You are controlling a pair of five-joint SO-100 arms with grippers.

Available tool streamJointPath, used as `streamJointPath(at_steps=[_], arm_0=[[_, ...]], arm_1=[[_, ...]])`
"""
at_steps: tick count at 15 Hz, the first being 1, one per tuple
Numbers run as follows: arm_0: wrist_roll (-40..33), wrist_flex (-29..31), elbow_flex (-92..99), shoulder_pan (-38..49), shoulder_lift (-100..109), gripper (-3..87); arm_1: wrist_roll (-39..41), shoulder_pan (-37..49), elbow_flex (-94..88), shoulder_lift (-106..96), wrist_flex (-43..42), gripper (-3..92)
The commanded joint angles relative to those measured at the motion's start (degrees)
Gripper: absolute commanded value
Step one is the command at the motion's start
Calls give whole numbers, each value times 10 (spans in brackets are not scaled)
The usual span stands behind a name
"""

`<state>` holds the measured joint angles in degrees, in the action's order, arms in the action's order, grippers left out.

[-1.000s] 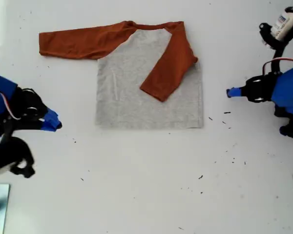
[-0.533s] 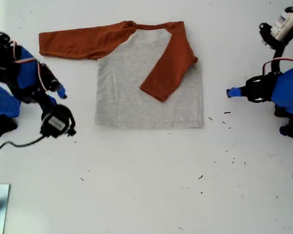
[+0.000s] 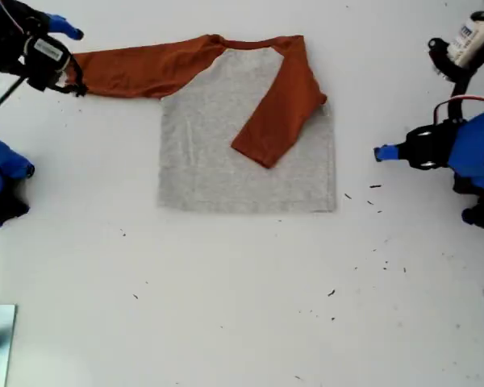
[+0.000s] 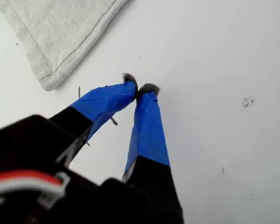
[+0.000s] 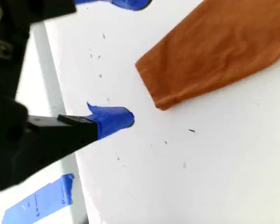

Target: Fold t shirt

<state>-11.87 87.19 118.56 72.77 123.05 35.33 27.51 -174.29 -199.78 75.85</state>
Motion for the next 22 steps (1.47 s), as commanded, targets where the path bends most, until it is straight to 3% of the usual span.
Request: streamJointPath(at_steps=[1,5,7,9,13,15,18,19,20,21,22], arm_0=[[-28,-52,-11,35,-48,347],[-67,-219,39,42,-199,304],[-85,-273,50,62,-282,178],[-107,-283,59,68,-257,100],[-99,-199,-9,5,-45,30],[-63,-142,-100,-83,-13,26],[-34,-147,-272,-307,-96,28],[-61,-157,-375,-405,-175,117],[-103,-162,-494,-495,-263,307],[-158,-164,-578,-556,-327,435],[-207,-177,-589,-579,-340,278]], arm_1=[[2,-4,-33,-10,0,35],[-3,-6,-34,-10,3,35],[-5,-7,-34,-10,4,35],[-8,-7,-34,-10,5,35],[-7,-4,-35,-10,5,35],[-8,-4,-35,-10,5,35],[-9,-4,-35,-10,5,35],[-9,-4,-35,-10,5,35],[-9,-4,-35,-10,4,35],[-10,-5,-35,-10,4,35],[-10,-6,-36,-10,4,35]])
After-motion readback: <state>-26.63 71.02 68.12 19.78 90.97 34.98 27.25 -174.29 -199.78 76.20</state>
